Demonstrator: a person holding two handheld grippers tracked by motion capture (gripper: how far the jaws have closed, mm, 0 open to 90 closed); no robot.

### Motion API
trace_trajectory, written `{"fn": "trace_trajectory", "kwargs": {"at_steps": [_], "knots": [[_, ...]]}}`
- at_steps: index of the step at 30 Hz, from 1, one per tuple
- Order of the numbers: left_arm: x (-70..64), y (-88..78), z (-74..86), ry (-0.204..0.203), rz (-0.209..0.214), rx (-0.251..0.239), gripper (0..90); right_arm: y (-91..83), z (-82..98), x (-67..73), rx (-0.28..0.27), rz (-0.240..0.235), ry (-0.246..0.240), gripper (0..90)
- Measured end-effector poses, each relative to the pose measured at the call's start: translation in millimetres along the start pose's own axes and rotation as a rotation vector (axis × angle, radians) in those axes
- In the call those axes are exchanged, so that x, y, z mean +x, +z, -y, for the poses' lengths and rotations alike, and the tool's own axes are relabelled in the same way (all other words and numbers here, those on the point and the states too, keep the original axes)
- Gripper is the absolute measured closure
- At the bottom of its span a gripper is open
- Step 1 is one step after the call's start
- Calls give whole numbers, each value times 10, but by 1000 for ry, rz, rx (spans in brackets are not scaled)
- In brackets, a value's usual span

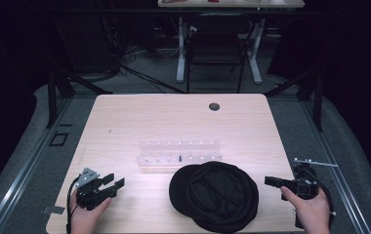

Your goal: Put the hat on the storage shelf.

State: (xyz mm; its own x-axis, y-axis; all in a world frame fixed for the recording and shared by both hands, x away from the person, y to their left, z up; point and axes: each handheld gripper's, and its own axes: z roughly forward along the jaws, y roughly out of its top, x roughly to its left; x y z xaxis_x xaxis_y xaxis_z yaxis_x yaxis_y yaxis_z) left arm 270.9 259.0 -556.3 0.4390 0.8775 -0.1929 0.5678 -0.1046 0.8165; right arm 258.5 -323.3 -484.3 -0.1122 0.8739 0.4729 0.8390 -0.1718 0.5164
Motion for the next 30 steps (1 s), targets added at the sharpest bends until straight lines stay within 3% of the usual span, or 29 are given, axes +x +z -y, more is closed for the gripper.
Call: {"fn": "trace_trajectory", "kwargs": {"at_steps": [4, 5, 9, 12, 13, 14, 25, 30], "knots": [[-1, 3, 2, 2, 1, 1, 487, -2, 54, 6, 33, -6, -10, 725], [-4, 8, 3, 1, -1, -1, 487, 9, 90, 21, 64, 17, -32, 720], [-7, 13, 6, 1, -3, 1, 487, 69, 147, 42, 75, 0, -32, 714], [-6, 14, 7, 0, -3, 1, 486, 96, 158, 61, 85, 9, -38, 714], [-5, 15, 7, 0, -4, 1, 486, 84, 145, 56, 114, 34, -64, 711], [-4, 16, 8, 0, -4, 1, 486, 111, 158, 66, 99, 8, -42, 710], [-16, 22, 8, 5, -5, 9, 486, 240, 179, 92, 171, 45, -62, 690], [-15, 27, 10, 3, -4, 8, 486, 299, 177, 98, 192, 28, -39, 701]]}}
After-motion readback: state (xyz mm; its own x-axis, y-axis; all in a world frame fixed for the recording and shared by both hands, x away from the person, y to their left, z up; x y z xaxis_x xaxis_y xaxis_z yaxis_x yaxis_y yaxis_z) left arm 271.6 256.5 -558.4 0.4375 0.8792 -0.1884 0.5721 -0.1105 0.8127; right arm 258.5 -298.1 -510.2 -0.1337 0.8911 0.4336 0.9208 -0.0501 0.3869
